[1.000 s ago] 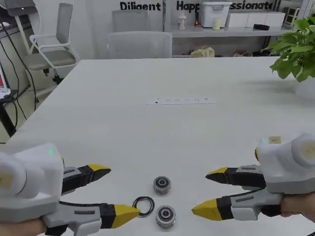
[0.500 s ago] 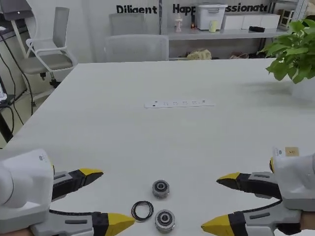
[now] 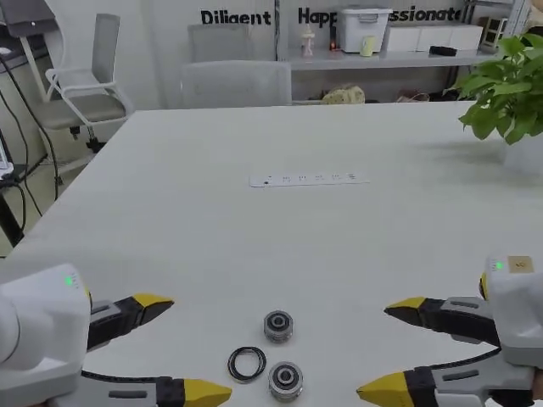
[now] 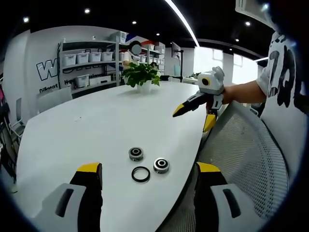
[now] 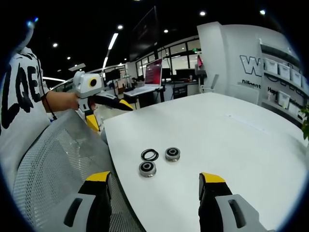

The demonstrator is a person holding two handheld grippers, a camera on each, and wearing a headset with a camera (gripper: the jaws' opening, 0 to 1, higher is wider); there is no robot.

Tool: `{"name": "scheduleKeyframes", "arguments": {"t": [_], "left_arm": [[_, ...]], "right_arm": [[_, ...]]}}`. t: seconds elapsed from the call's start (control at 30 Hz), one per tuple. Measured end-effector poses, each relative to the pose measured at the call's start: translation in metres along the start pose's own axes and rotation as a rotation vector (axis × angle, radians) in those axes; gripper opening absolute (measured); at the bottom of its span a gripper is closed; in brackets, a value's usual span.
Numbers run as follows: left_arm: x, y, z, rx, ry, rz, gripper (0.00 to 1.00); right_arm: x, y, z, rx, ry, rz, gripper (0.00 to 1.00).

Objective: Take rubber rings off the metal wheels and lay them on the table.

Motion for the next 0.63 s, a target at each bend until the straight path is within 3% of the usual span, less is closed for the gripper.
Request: {"name": "scheduleKeyframes", "arguments": {"t": [0.63], "left_arm": [[-0.0062, 0.0011, -0.0008, -0.005, -0.013, -0.004, 0.75]], "right_arm": [[-0.0017, 0.0003, 0.0029, -0.028, 0.013, 0.007, 0.71]]}}
Point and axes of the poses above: the centre of the closed fingertips' face, and the gripper's own axes: x roughly forward along the fingers, z roughly to its left, y roughly out of its underside, the point moved 10 cm from there along -x, roughly backward along the fingers, and after that the axes turned 7 degrees about z, right-handed, at the moved point
